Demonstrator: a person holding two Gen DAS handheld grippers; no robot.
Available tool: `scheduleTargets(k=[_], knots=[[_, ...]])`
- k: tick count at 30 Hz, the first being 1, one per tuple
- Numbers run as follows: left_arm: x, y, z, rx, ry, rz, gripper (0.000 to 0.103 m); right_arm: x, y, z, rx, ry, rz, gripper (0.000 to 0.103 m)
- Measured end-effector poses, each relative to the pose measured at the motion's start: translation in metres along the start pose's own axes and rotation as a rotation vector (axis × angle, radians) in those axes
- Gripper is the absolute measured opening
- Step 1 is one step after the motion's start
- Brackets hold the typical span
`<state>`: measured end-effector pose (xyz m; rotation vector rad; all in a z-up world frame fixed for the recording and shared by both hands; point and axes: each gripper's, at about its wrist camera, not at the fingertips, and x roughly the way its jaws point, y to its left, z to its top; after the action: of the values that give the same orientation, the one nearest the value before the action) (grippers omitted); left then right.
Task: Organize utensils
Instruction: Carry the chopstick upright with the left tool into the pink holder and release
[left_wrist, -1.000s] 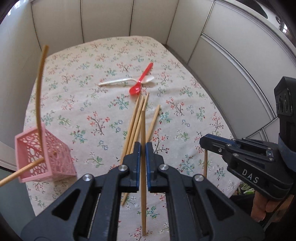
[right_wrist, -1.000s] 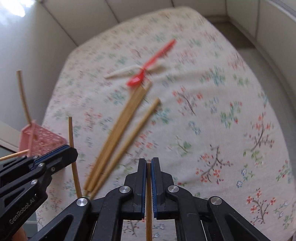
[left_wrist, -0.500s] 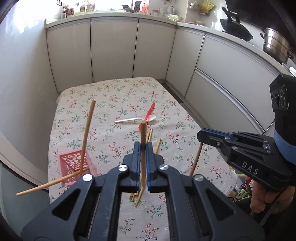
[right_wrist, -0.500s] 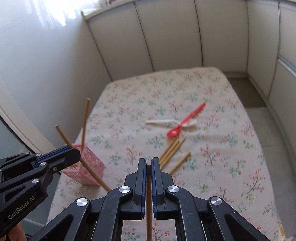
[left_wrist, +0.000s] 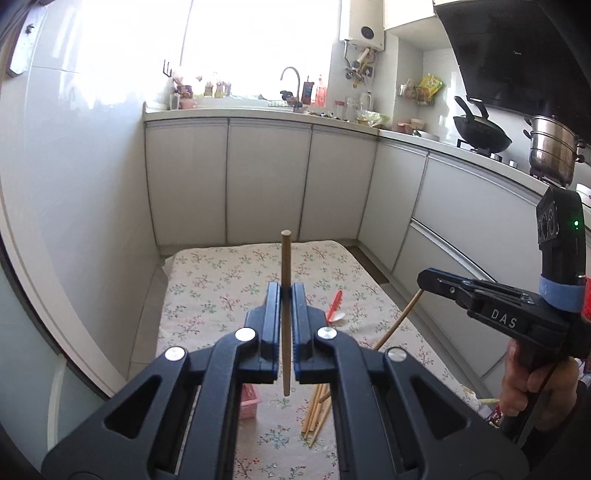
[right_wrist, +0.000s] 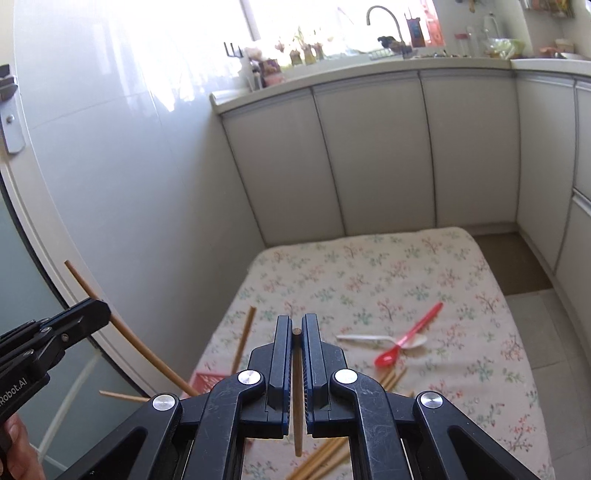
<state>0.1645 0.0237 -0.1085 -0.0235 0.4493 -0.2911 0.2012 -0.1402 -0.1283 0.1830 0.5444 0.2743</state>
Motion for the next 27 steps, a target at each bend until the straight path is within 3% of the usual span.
scheduleTargets(k=[8, 19, 27], knots=[[0.018, 0.014, -0.004, 0.04, -0.014, 0.162, 0.006, 0.006, 0.014, 0.016, 0.033, -0.059, 0.055, 0.004], [0.057, 0.034, -0.017, 0.032, 0.081, 0.236, 0.006, 0.029, 0.03, 0.022, 0.076, -0.081, 0.151, 0.004], [0.079, 0.042, -0.03, 0.024, 0.176, 0.229, 0.006, 0.072, 0.04, 0.004, 0.057, 0.014, 0.166, 0.004]])
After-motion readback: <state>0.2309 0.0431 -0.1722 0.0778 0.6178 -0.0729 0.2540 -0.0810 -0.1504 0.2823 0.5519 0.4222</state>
